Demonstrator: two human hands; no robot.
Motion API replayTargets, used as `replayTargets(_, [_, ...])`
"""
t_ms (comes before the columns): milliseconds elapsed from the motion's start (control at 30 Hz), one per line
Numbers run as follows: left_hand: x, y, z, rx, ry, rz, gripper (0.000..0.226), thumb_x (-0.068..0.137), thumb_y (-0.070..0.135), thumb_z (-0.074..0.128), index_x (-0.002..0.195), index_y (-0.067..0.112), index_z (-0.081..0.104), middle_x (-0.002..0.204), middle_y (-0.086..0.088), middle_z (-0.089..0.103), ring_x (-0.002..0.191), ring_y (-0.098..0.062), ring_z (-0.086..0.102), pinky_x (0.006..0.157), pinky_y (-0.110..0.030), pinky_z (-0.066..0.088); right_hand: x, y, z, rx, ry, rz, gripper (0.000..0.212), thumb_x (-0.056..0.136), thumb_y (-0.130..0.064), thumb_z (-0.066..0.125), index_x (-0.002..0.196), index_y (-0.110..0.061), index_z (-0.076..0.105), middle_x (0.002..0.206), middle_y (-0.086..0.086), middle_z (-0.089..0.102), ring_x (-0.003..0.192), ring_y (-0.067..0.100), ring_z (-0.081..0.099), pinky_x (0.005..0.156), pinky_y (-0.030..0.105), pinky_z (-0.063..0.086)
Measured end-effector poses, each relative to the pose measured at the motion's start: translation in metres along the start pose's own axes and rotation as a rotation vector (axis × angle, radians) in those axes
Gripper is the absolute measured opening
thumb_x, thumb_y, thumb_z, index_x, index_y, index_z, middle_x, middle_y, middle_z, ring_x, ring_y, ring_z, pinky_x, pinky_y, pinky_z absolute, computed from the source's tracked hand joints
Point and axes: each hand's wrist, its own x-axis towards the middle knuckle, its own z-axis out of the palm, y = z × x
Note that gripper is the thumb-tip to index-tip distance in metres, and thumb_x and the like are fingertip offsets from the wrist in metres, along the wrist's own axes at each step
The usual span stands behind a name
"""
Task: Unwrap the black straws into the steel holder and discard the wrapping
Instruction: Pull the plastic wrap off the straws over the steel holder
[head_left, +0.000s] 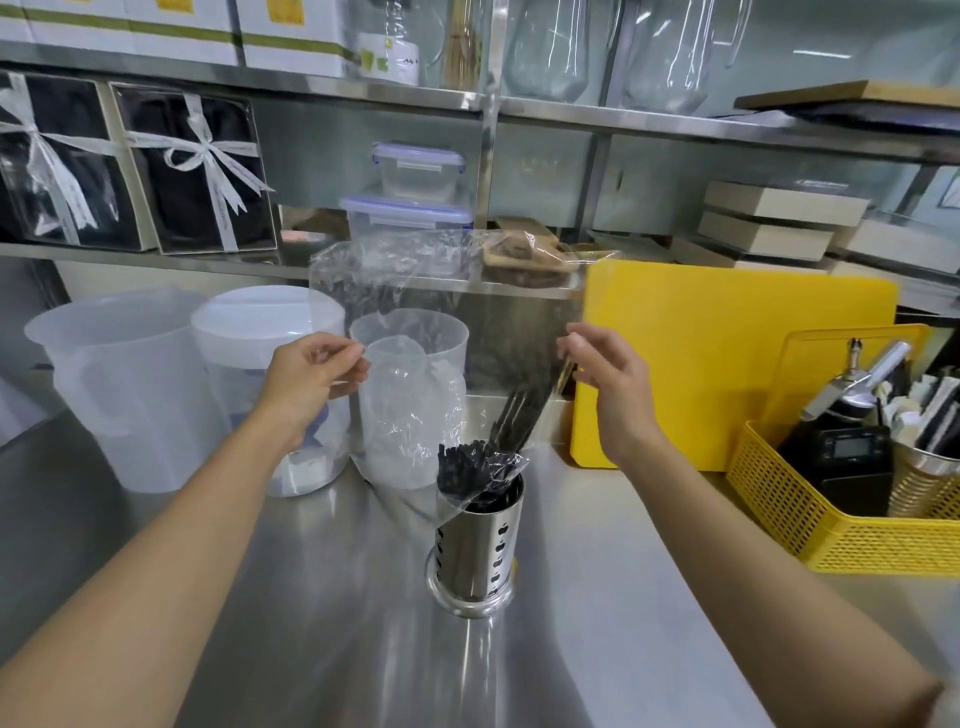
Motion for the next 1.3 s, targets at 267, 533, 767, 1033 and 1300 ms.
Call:
replayTargets(267, [0.002,0.010,0.000,-0.027,0.026,0.046,0.013,0.087,0.008,0.058,0.077,0.014,0.063,0.056,0.009,0.070,0.058,-0.003,0.066,0.063,-0.016,0.056,0.018,-0.032,-0.006,-0.077,0.086,-0.147,0.009,0.083,-0.012,0.064,0.076,-0.016,0.069,0.071,-0.009,0.068,0.070,0.003,0.059,0.062,0.014,0.047])
replayTargets(533, [0.004,0.010,-0.005,-0.040,0.077,0.097,0.017,0.086,0.005,0.058,0.074,0.015,0.061,0.053,0.011,0.068,0.058,-0.004,0.065,0.066,-0.014,0.054,0.021,-0.041,-0.002,-0.127,0.042,-0.076,0.013,0.083,-0.013,0.064,0.073,-0.021,0.068,0.067,-0.011,0.066,0.067,0.007,0.058,0.068,0.024,0.046])
replayTargets(767, [0.002,0.018,-0.005,0.024,0.102,0.232,0.028,0.083,-0.004,0.057,0.073,0.022,0.061,0.059,0.019,0.069,0.068,0.001,0.065,0.077,-0.016,0.050,0.023,-0.047,-0.009,-0.171,-0.003,-0.078,0.013,0.077,-0.005,0.069,0.072,-0.017,0.067,0.063,-0.010,0.066,0.059,-0.001,0.057,0.058,0.011,0.045])
replayTargets(1033, [-0.001,0.026,0.003,0.055,0.080,0.338,0.030,0.078,-0.009,0.061,0.074,0.020,0.062,0.064,0.022,0.069,0.072,0.005,0.065,0.073,-0.009,0.048,0.022,-0.050,-0.018,-0.289,-0.077,-0.066,0.013,0.077,-0.001,0.068,0.073,-0.012,0.064,0.072,0.003,0.062,0.053,-0.008,0.054,0.055,0.006,0.042])
replayTargets(1300, [0.006,0.046,-0.001,0.018,0.114,0.336,0.026,0.080,-0.003,0.063,0.076,0.023,0.062,0.062,0.022,0.070,0.071,0.006,0.066,0.071,-0.009,0.048,0.026,-0.065,-0.020,-0.265,-0.040,-0.145,0.015,0.081,-0.006,0.065,0.073,-0.019,0.064,0.070,-0.001,0.062,0.058,-0.003,0.057,0.057,0.009,0.044])
